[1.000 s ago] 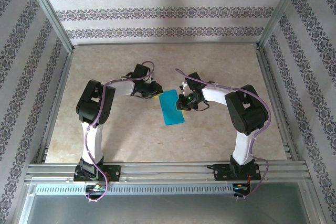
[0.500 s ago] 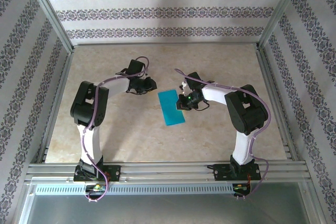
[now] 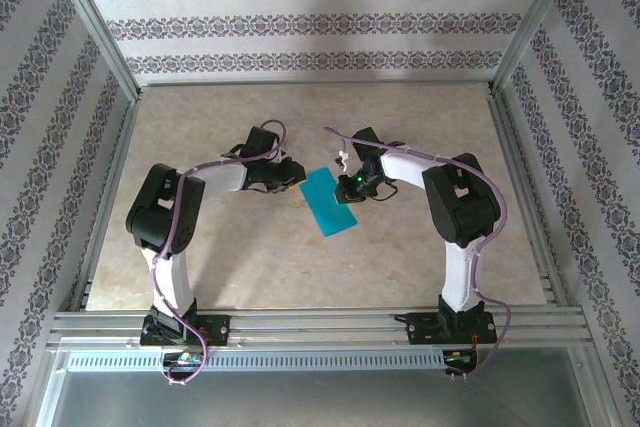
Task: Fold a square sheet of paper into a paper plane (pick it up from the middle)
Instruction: First fold the square sheet of paper in half at the center of the table.
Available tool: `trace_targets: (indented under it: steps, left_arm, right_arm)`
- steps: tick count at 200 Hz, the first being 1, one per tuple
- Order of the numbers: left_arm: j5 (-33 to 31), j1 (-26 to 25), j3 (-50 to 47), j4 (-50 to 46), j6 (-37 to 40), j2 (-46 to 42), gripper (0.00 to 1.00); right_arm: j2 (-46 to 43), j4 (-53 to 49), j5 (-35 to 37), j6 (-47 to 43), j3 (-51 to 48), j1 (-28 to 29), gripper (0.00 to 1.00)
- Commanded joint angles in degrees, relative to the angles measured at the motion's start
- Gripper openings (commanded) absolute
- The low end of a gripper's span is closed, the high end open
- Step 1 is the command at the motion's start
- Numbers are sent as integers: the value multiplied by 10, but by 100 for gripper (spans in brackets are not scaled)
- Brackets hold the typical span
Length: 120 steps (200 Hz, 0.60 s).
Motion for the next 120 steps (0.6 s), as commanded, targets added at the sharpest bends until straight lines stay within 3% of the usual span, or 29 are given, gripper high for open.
trace_targets:
  steps: [1, 40, 74, 120]
  left_arm:
    - [15, -6, 11, 24, -12, 23, 22]
    - [24, -12, 19, 31, -17, 42, 21]
    - [33, -14, 17, 35, -18, 39, 21]
    - [46, -22, 17, 42, -17, 32, 21]
  right_arm:
    - [-13, -30, -17, -28, 4, -4, 12]
    - [-73, -16, -26, 41, -20, -5, 14]
    - [-127, 16, 10, 139, -84, -1, 15]
    - [-151, 41, 44, 191, -130, 6, 22]
